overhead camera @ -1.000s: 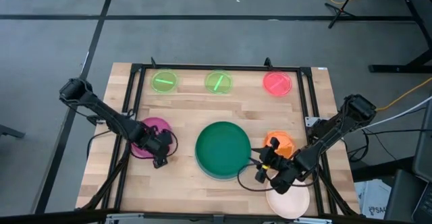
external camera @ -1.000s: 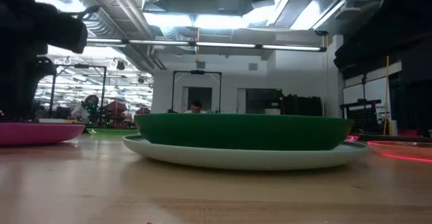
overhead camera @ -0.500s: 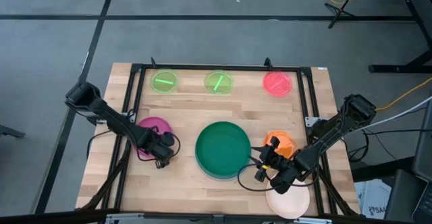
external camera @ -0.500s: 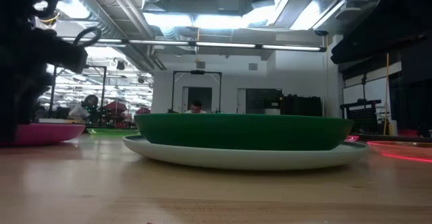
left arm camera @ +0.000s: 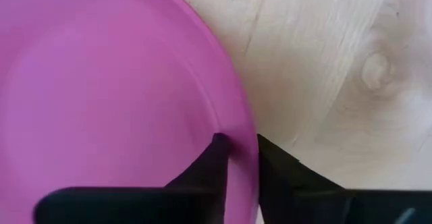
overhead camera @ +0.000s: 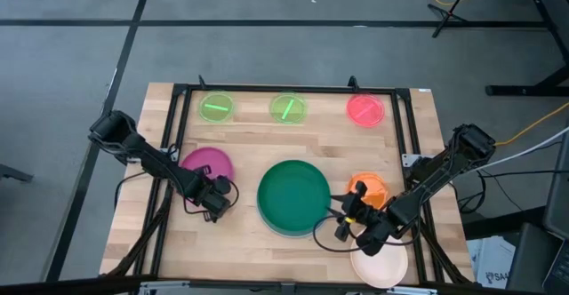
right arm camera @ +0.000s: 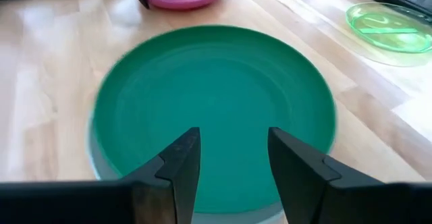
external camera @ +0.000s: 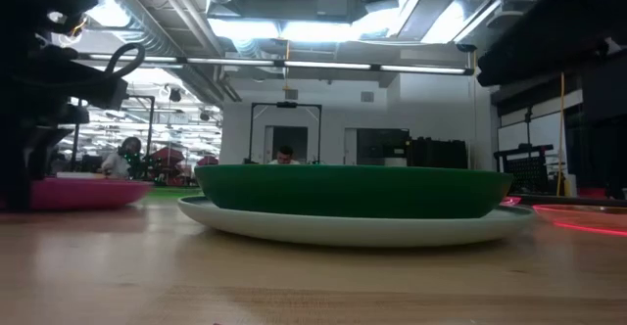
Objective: Stack plastic plates
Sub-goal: Stack the pink plate on top of the green plate
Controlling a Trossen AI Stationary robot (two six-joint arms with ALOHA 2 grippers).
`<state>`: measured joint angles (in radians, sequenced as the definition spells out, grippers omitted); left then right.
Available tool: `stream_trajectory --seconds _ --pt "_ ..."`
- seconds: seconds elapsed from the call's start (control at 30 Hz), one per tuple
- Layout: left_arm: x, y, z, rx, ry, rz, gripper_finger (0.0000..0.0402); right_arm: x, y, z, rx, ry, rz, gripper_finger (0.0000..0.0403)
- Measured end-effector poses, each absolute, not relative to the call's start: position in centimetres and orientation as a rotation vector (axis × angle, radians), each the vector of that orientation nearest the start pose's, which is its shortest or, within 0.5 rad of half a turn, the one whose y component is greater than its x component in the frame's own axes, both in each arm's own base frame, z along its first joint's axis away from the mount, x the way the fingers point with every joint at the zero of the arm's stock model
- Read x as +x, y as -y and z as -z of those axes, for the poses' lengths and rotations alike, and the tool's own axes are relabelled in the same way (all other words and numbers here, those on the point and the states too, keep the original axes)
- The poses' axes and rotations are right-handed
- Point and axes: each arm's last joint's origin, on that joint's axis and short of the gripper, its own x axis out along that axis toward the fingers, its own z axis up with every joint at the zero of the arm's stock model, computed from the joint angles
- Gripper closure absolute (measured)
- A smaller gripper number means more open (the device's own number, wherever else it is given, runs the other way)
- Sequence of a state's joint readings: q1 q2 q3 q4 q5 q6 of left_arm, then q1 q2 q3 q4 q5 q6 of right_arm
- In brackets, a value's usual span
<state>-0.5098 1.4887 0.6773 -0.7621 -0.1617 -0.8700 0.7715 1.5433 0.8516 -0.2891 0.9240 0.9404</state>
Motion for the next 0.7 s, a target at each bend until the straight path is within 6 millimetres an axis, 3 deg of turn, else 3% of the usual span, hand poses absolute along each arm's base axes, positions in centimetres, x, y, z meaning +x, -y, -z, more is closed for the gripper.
stream_trajectory --seconds 0.2,0.4,0.7 --pt "18.8 9.9 -14.4 -0.097 -1.502 -0.368 0.0380 22.2 -18.4 -18.7 0.169 -0.504 0.409 0.0238" --pt "19.9 10.4 -17.1 -0.036 -1.483 -0.363 0.0385 22.2 -18.4 -18.6 0.173 -0.509 0.404 0.0238" --pt "21.3 11.1 -19.1 0.014 -1.400 -0.305 0.0386 22.2 -18.4 -18.6 0.178 -0.522 0.391 0.0238"
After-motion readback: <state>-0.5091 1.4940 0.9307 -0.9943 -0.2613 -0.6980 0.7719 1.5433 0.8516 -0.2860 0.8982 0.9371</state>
